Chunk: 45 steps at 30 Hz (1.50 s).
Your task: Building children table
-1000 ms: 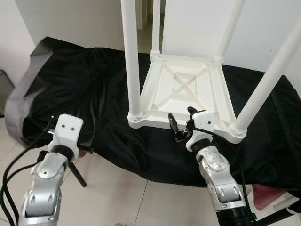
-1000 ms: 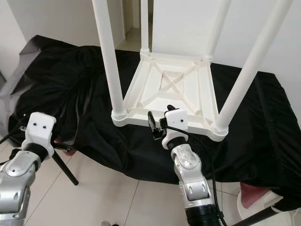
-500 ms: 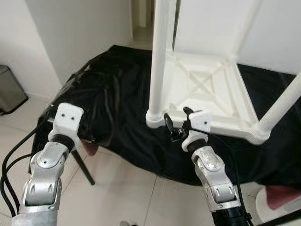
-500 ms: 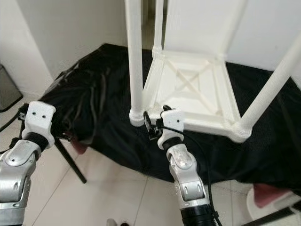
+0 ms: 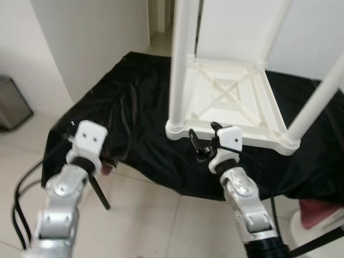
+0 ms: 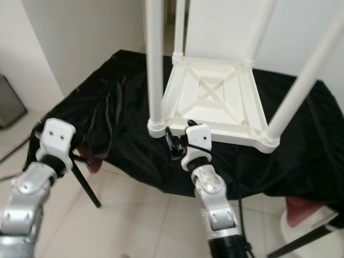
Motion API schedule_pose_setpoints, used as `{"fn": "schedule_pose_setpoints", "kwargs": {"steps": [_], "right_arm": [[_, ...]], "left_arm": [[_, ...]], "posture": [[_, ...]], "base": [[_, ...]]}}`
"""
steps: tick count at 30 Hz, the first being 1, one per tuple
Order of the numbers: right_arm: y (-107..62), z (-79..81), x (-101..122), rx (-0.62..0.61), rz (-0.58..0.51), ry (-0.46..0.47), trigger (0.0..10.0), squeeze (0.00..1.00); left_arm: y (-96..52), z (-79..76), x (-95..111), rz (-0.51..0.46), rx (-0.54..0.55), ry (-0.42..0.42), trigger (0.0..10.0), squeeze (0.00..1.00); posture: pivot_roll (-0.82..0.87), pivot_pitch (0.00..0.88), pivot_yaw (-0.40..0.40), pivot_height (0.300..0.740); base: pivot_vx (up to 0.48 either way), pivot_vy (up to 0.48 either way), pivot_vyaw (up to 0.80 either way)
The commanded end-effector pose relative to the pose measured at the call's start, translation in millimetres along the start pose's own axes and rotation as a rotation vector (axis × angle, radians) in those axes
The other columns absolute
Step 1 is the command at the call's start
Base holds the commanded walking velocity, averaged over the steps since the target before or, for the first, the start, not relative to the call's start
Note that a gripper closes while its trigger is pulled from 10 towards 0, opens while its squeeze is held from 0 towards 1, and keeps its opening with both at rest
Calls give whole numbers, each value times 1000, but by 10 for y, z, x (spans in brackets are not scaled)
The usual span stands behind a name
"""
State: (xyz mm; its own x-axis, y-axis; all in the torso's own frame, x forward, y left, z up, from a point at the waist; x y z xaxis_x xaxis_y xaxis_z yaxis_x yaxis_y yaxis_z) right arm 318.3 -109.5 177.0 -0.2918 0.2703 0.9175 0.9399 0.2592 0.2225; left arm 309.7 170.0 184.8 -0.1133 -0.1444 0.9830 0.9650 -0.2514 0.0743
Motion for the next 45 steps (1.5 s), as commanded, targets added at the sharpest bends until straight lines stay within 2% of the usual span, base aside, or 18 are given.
{"fn": "schedule_pose_setpoints", "kwargs": {"steps": [1, 11, 16, 20, 29, 45], "right_arm": [[12, 8, 0, -3, 3, 8, 10000, 0], [-6, 35, -54, 6, 30, 25, 10000, 0], [-32, 73, -98, 23, 49, 48, 10000, 0], [-12, 64, -59, 19, 36, 53, 10000, 0], [22, 53, 0, 19, 16, 56, 10000, 0], [38, 37, 39, 21, 5, 59, 10000, 0]], "left_arm": [[-10, 72, -31, 20, 35, 9, 10000, 0], [-40, 65, -107, 56, 20, 14, 10000, 0], [-67, 46, -101, 53, -5, -8, 10000, 0], [-42, 104, -34, 22, 23, -7, 10000, 0], [-24, 164, -24, 15, 60, -2, 10000, 0], [-9, 183, -48, 20, 82, -14, 10000, 0]], "posture": [[-20, 61, 32, 740], [-20, 61, 33, 740], [-19, 63, 32, 740], [-17, 66, 33, 740], [-18, 64, 33, 740], [-20, 62, 31, 740]], "base": [[0, 0, 0], [0, 0, -105], [0, 0, -800], [0, 0, -800], [0, 0, -518], [0, 0, -800]]}}
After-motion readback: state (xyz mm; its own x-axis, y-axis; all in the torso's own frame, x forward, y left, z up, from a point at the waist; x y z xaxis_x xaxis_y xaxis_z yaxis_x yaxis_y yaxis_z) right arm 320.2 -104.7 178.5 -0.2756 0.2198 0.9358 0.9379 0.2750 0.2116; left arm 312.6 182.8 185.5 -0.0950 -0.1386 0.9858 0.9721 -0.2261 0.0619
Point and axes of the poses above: a point about 5 cm out from each wrist's last joint towards the gripper, its own y axis pointing out of the wrist towards the gripper, its own x axis along the axis of the wrist's last joint, z = x × y, the point moved 3 cm from there along y, pointing out of the wrist towards the gripper, and after that the axes turned 11 degrees about -y, right-handed, at the moved point
